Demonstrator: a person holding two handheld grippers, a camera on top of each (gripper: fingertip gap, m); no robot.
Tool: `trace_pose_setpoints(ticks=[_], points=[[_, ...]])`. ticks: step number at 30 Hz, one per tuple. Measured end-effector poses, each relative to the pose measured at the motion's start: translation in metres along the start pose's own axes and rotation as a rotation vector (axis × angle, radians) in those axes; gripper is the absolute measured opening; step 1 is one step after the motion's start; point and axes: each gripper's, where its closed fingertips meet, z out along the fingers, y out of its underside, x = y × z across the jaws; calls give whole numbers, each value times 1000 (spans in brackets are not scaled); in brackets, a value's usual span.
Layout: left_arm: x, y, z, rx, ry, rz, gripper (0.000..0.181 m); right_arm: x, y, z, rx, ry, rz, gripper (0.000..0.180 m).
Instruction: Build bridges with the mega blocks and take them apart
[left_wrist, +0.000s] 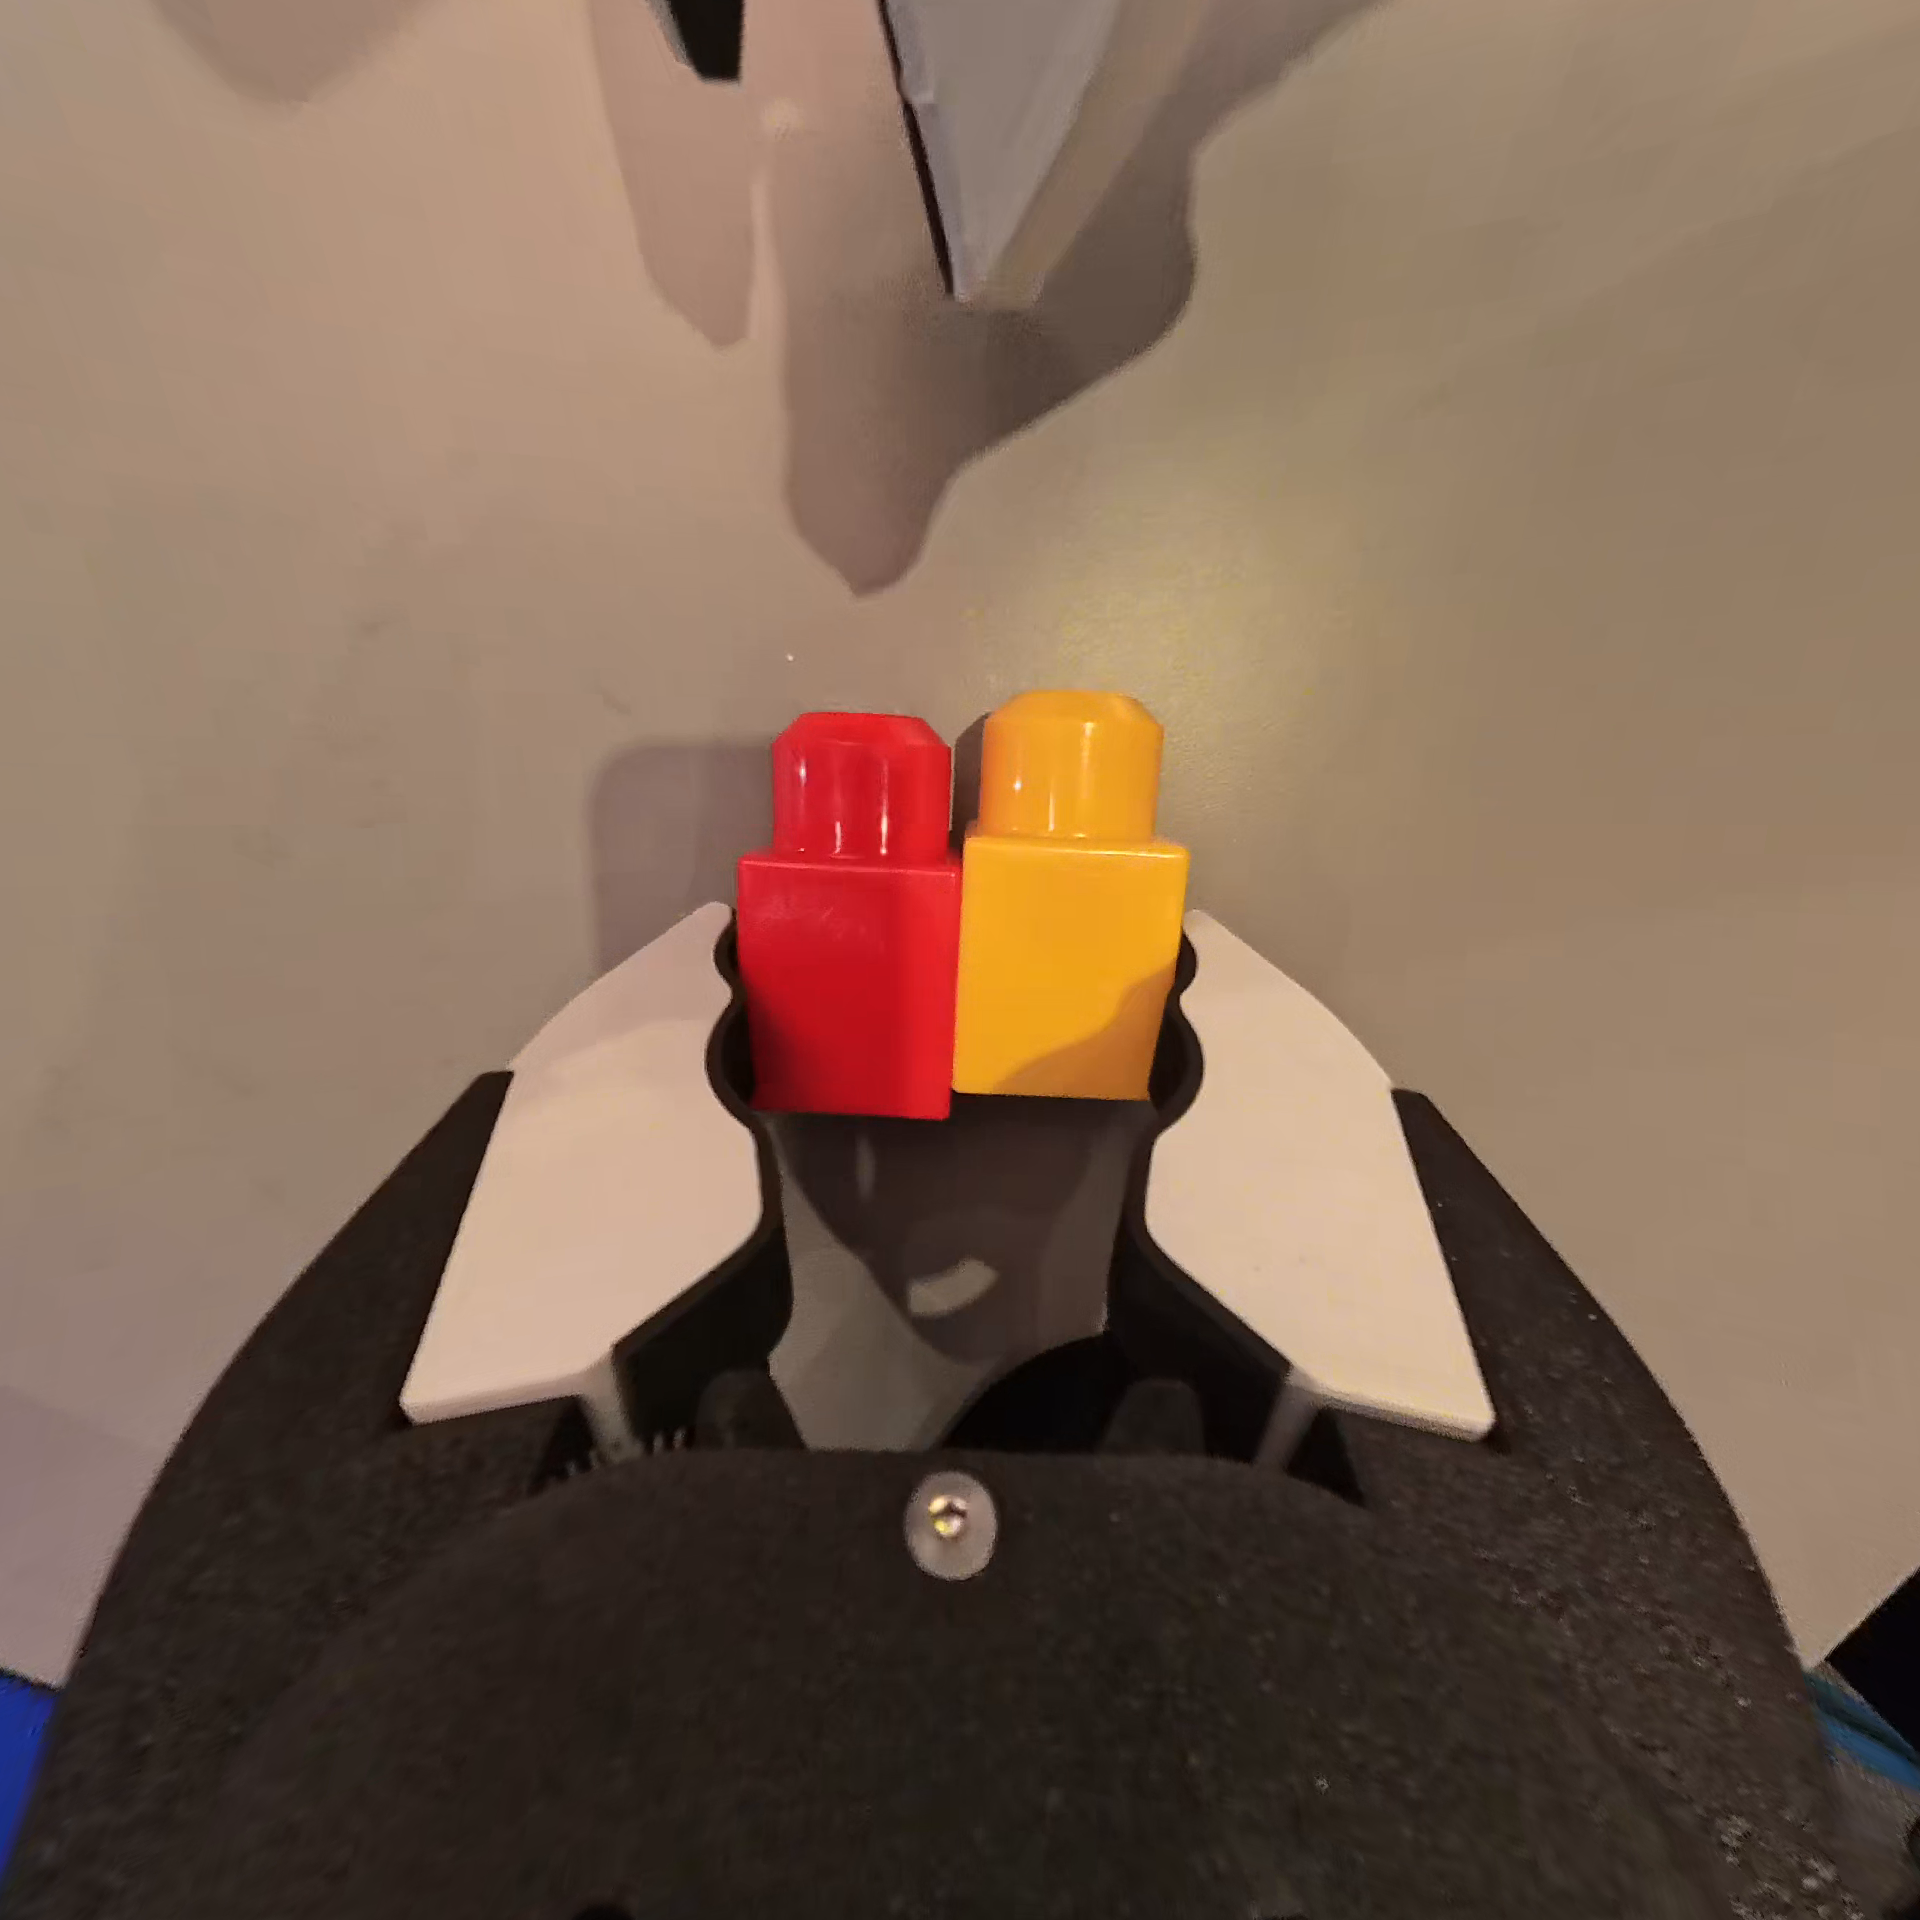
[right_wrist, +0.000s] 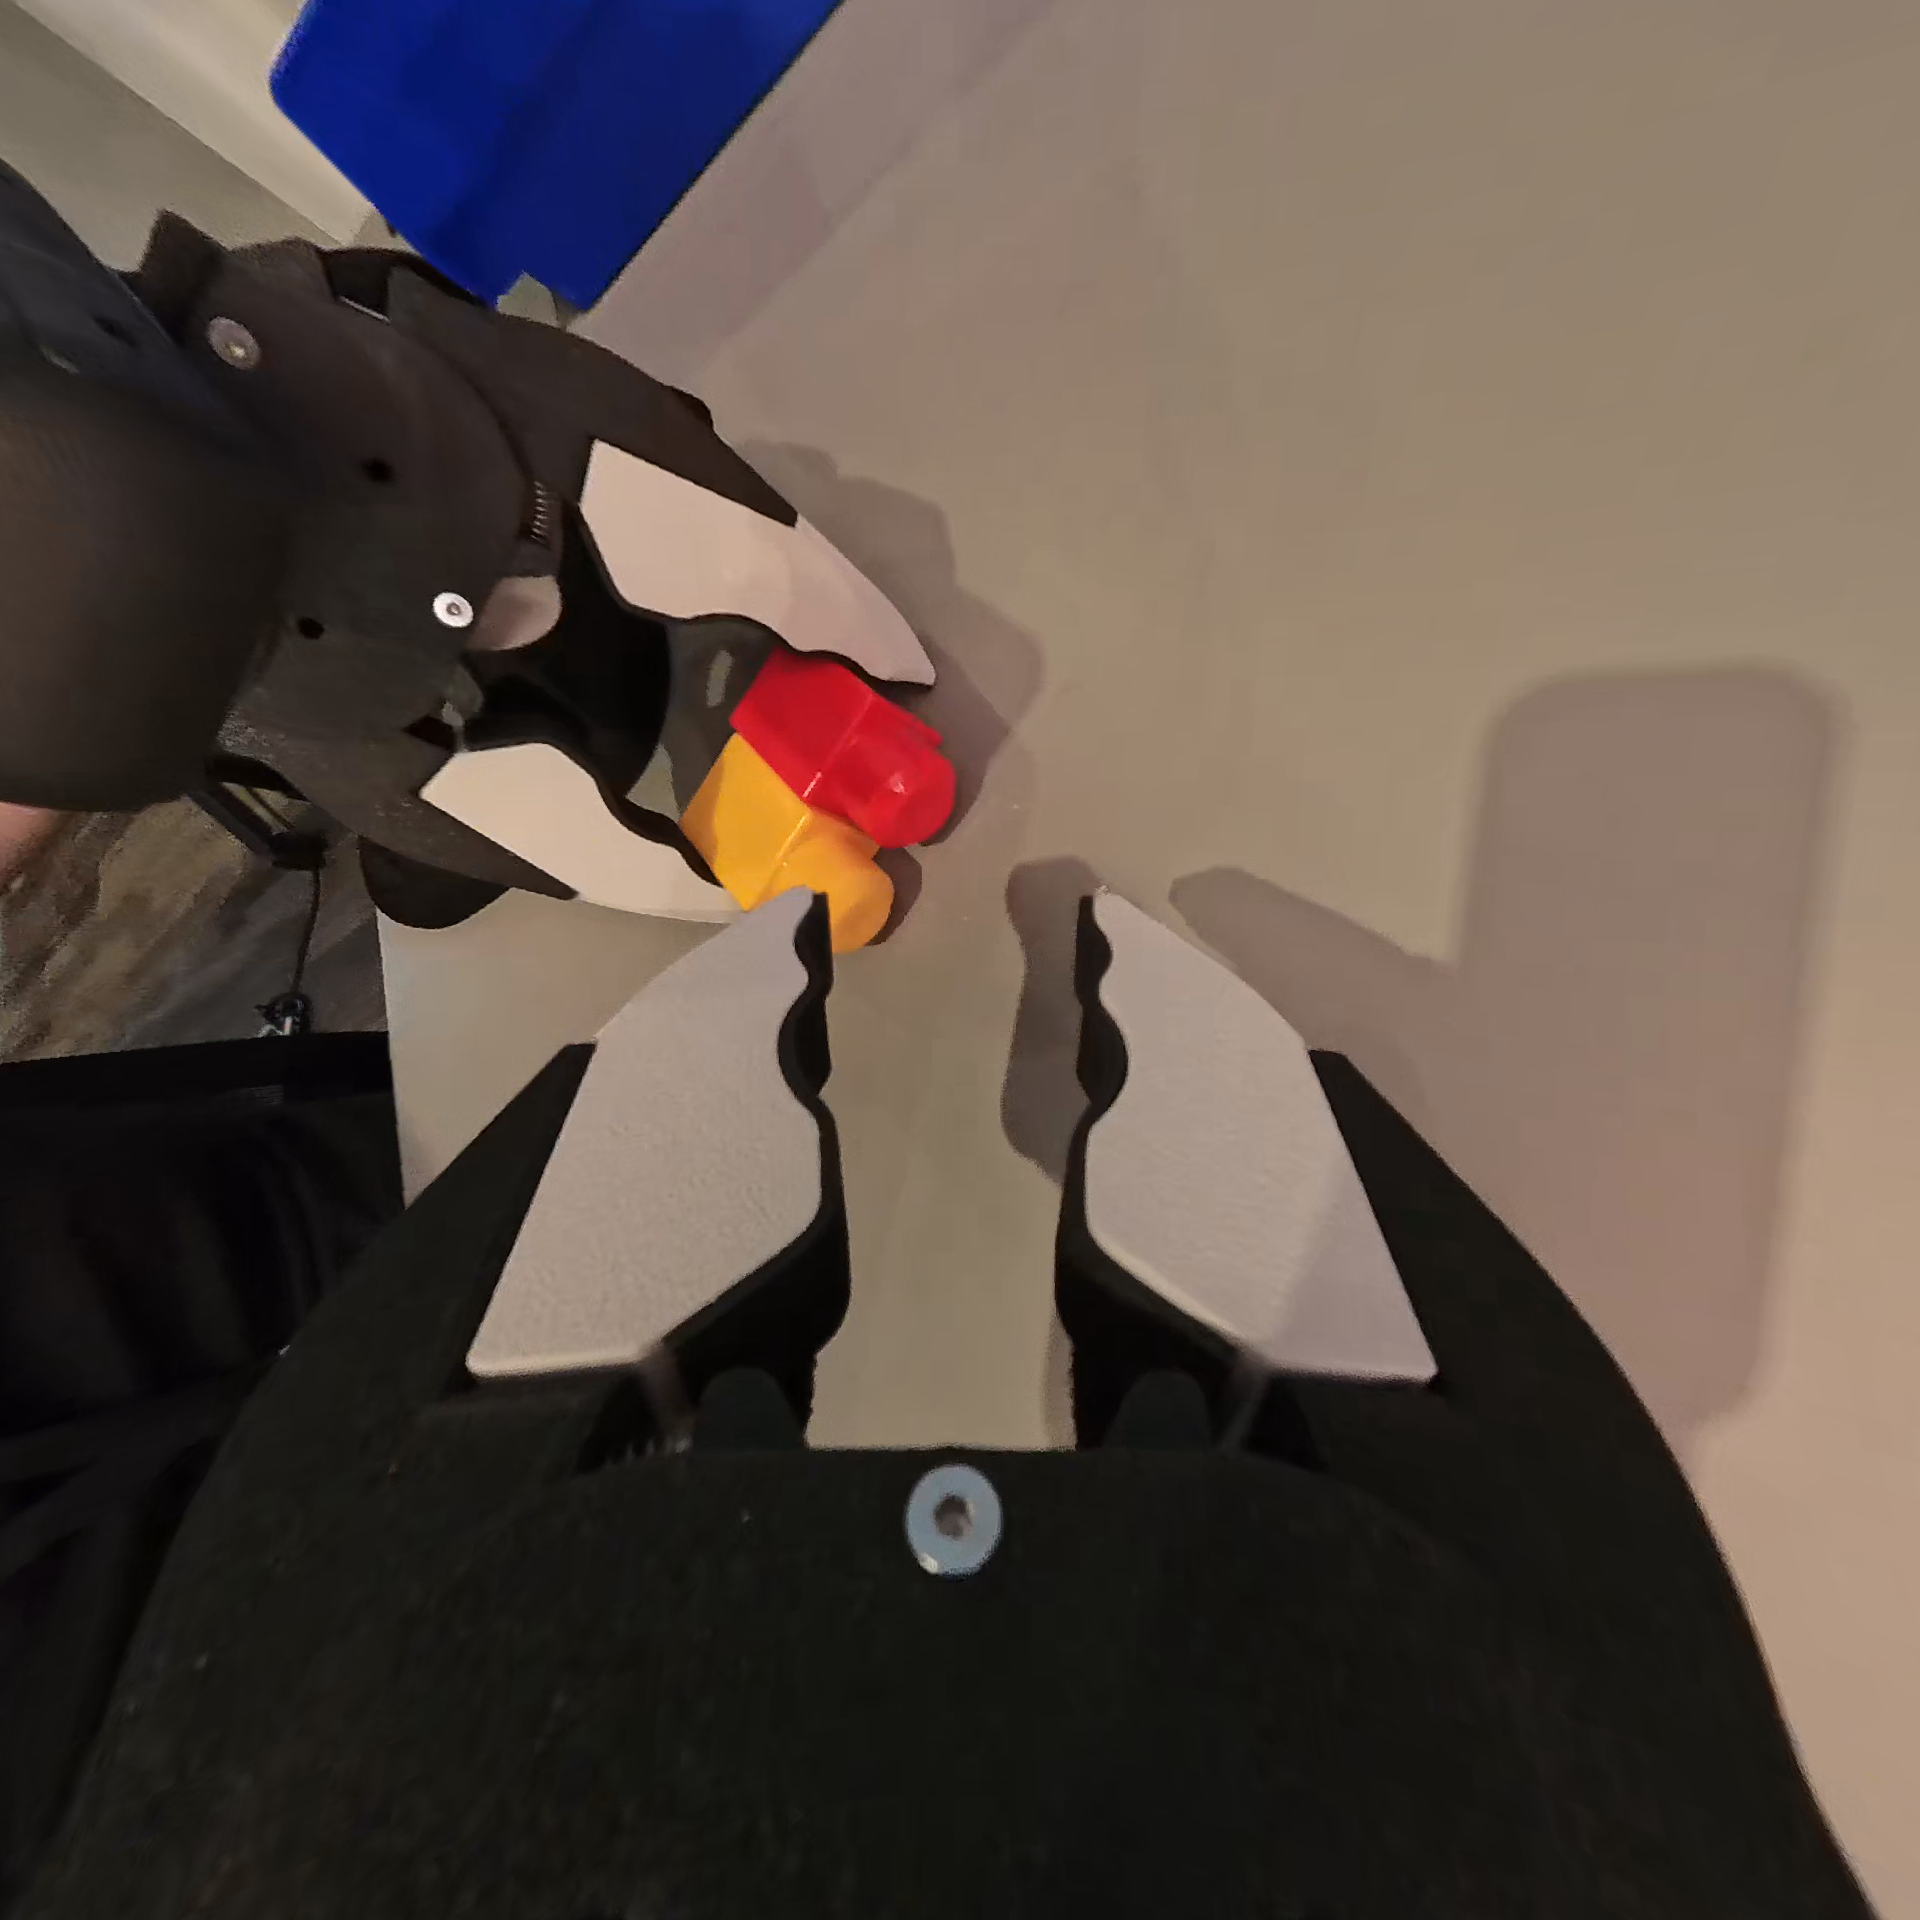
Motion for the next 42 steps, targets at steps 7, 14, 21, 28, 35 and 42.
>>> trace_pose_setpoints(ticks=[7, 14, 21, 28, 35, 42], points=[[0, 1, 0, -18, -6, 17, 76, -5, 22, 14, -93, -88, -157, 31], [-6, 5, -1, -37, -32, 4, 91, -14, 41, 31, -191, -115, -297, 6], [-1, 5, -1, -36, -11, 8, 84, -22, 37, 41, -176, -127, -325, 0], [-1, 5, -1, -26, -10, 3, 83, -24, 39, 47, -197, -124, -337, 0], [0, 5, -1, -23, -10, 4, 82, -24, 41, 50, -205, -128, -332, 1], [0, 5, -1, -23, -8, 5, 82, -23, 41, 51, -206, -131, -326, 2]])
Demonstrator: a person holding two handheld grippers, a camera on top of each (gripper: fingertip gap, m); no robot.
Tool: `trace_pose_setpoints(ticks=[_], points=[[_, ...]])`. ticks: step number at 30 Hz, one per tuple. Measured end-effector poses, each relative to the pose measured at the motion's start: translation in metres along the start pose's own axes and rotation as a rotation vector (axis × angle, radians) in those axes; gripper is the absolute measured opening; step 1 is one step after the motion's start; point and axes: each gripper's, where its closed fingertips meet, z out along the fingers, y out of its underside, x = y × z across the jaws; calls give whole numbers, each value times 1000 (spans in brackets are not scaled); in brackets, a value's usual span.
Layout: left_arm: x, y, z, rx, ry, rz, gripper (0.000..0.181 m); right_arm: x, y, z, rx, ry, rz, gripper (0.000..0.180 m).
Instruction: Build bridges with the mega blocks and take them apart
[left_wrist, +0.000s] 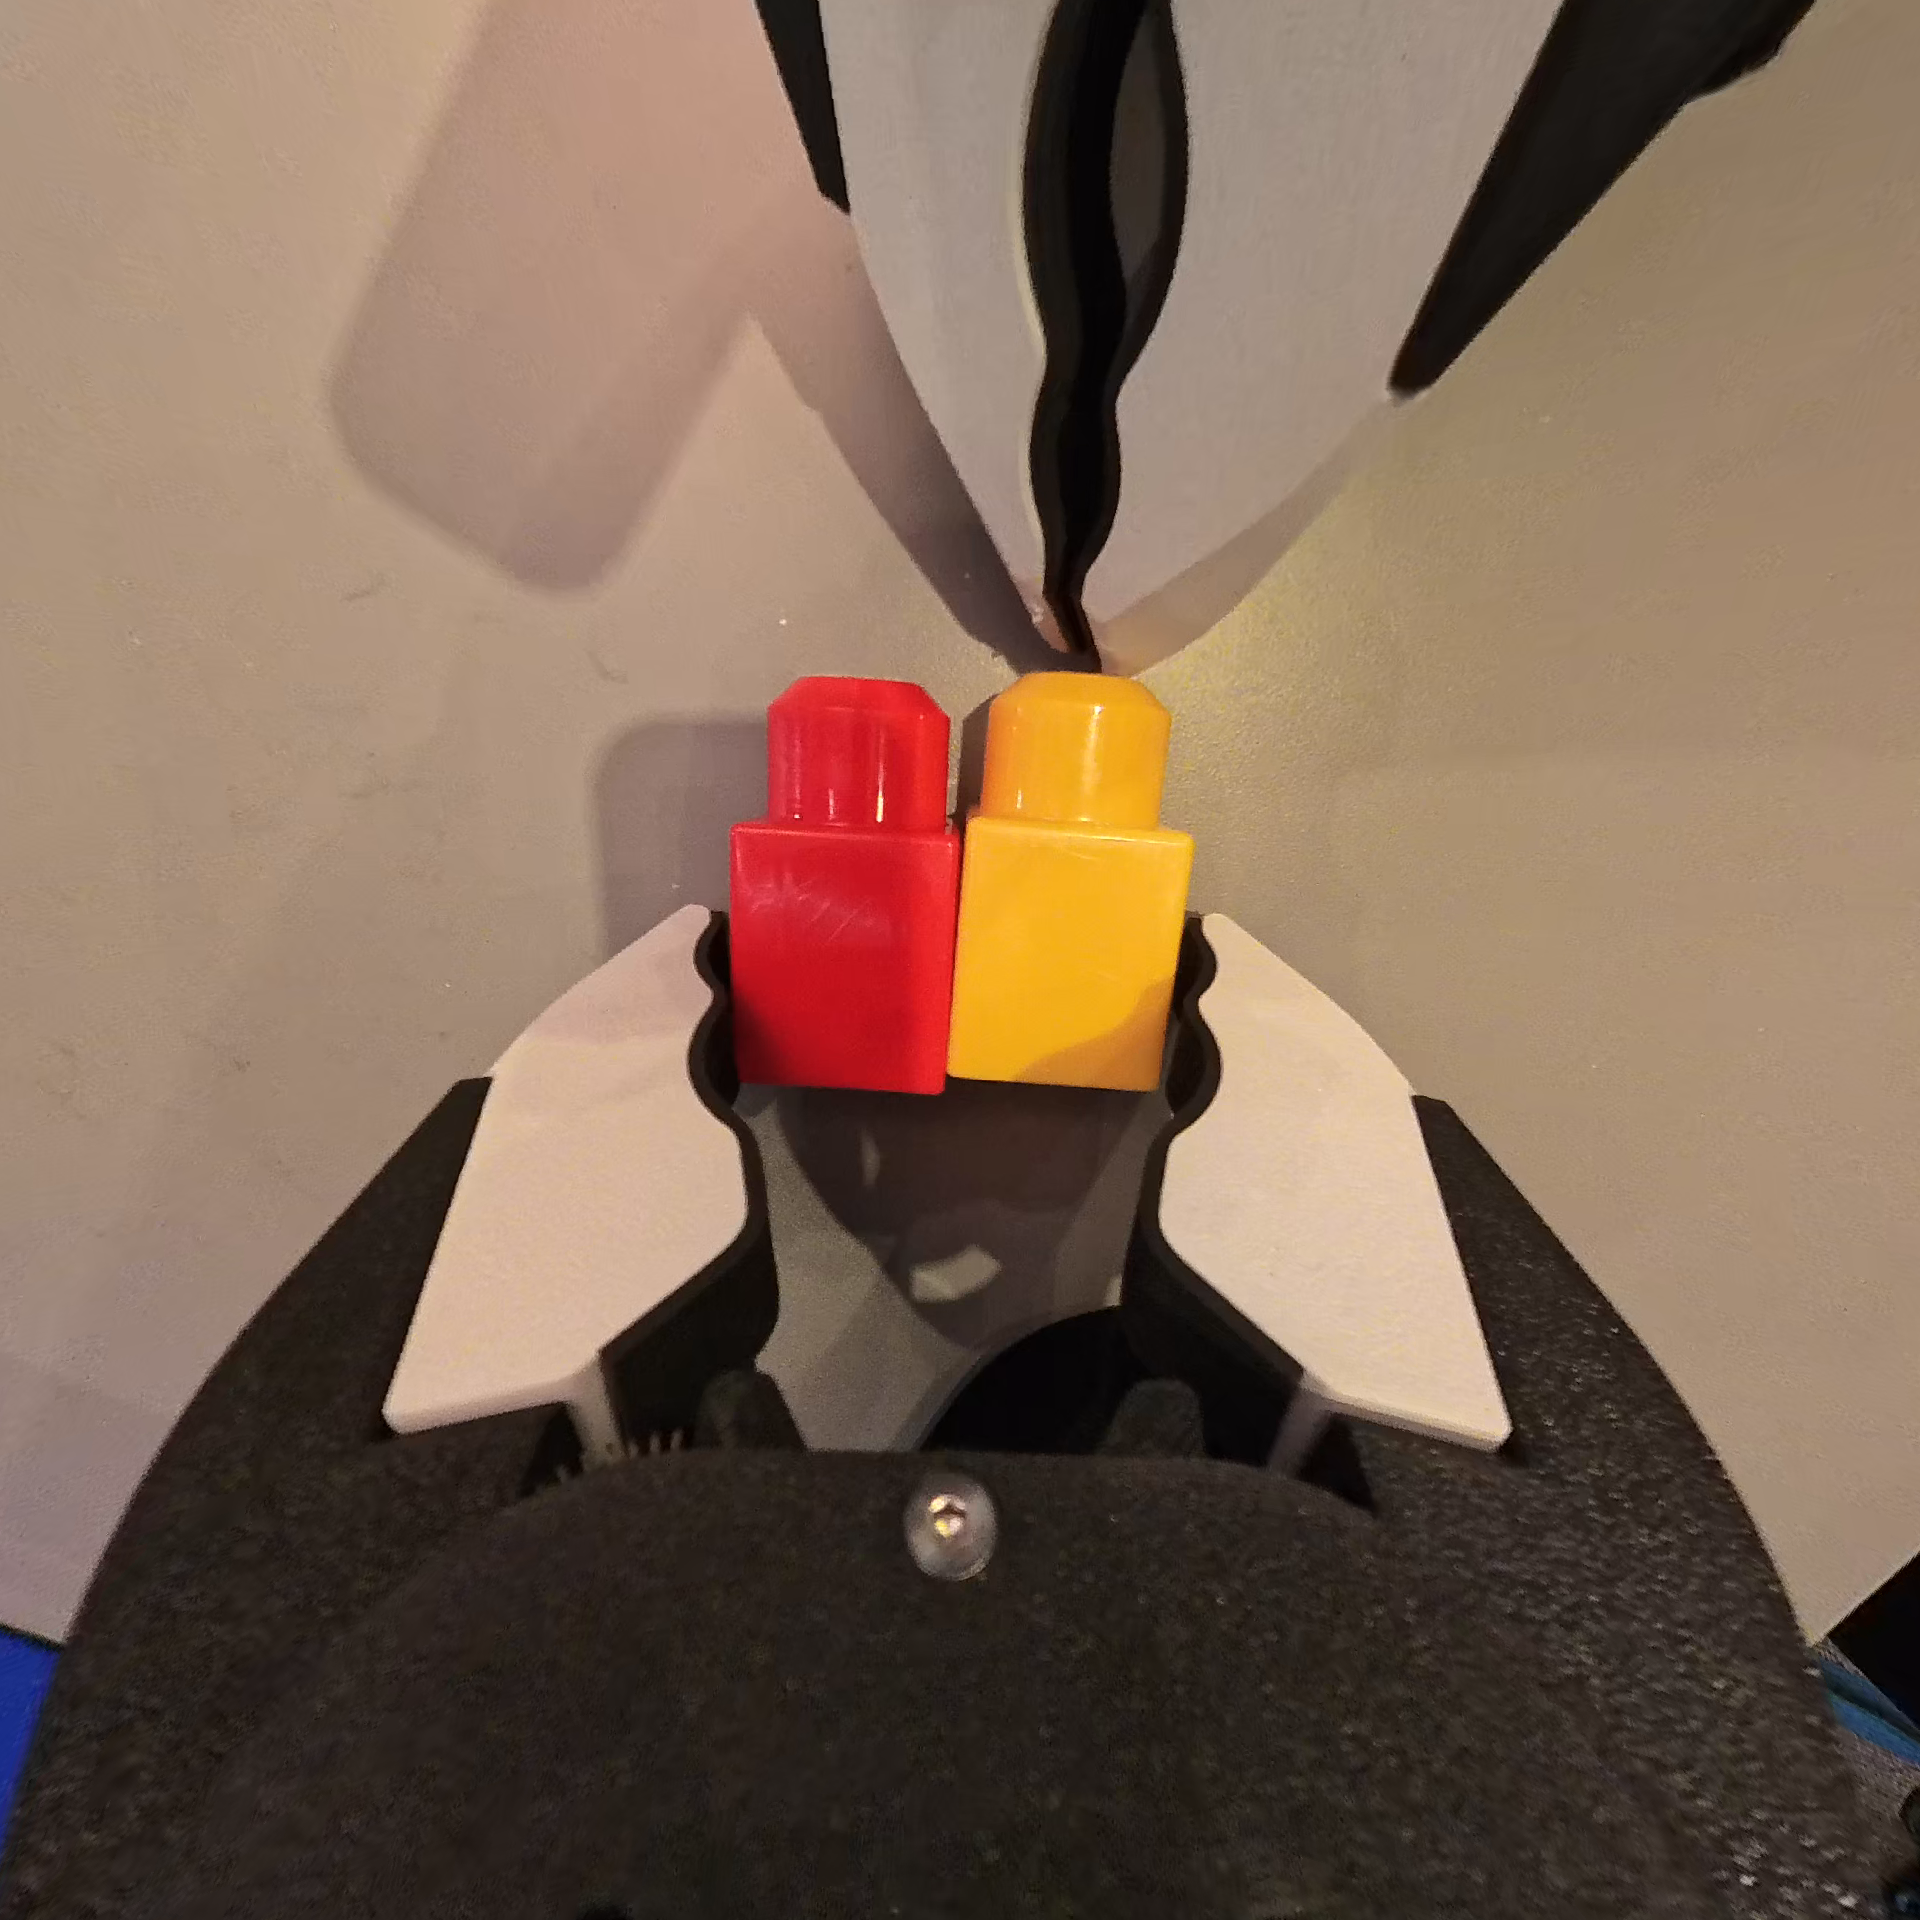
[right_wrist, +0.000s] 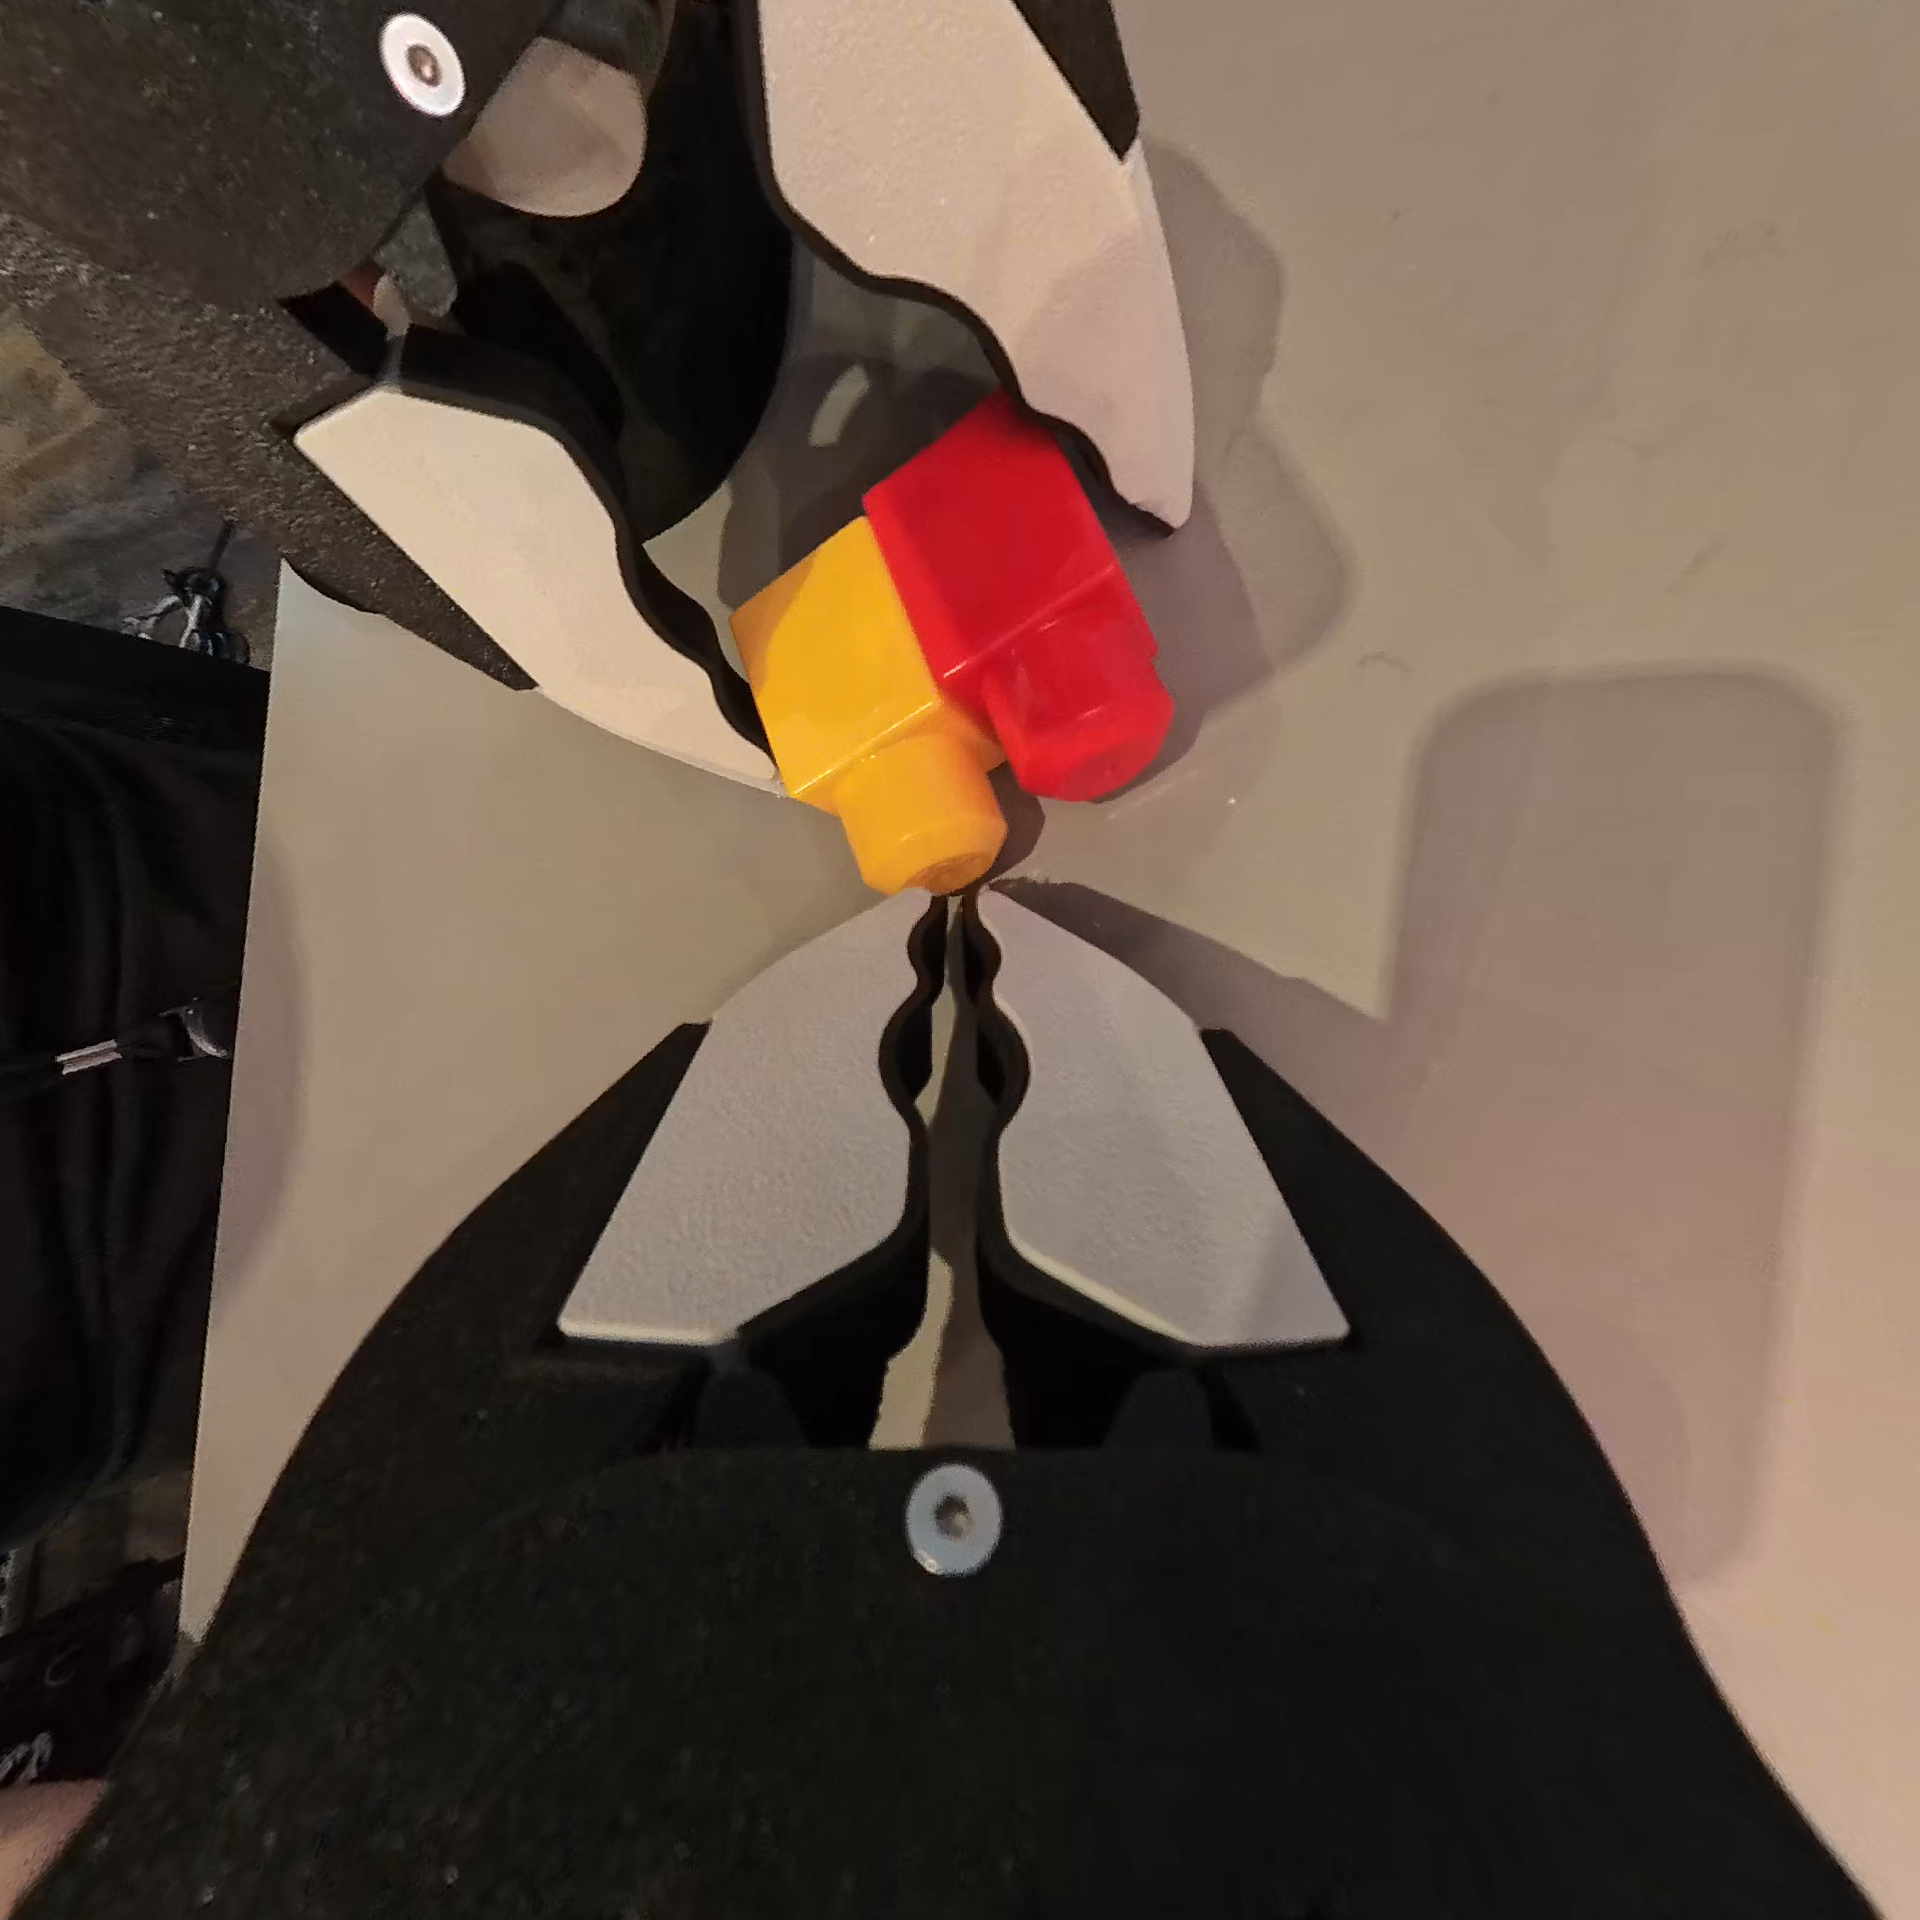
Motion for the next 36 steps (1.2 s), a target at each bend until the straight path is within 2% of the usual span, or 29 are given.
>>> trace_pose_setpoints(ticks=[27, 32, 36], points=[[2, 1, -1, -12, -1, -3, 75, 0, 1, -6, 0, 1, -7, 6], [-6, -1, -4, 67, -55, -11, 75, 0, -4, -26, 39, 27, -16, 8], [-19, -11, -22, 202, -88, -62, 75, 6, -2, -69, 82, 116, -32, 12]])
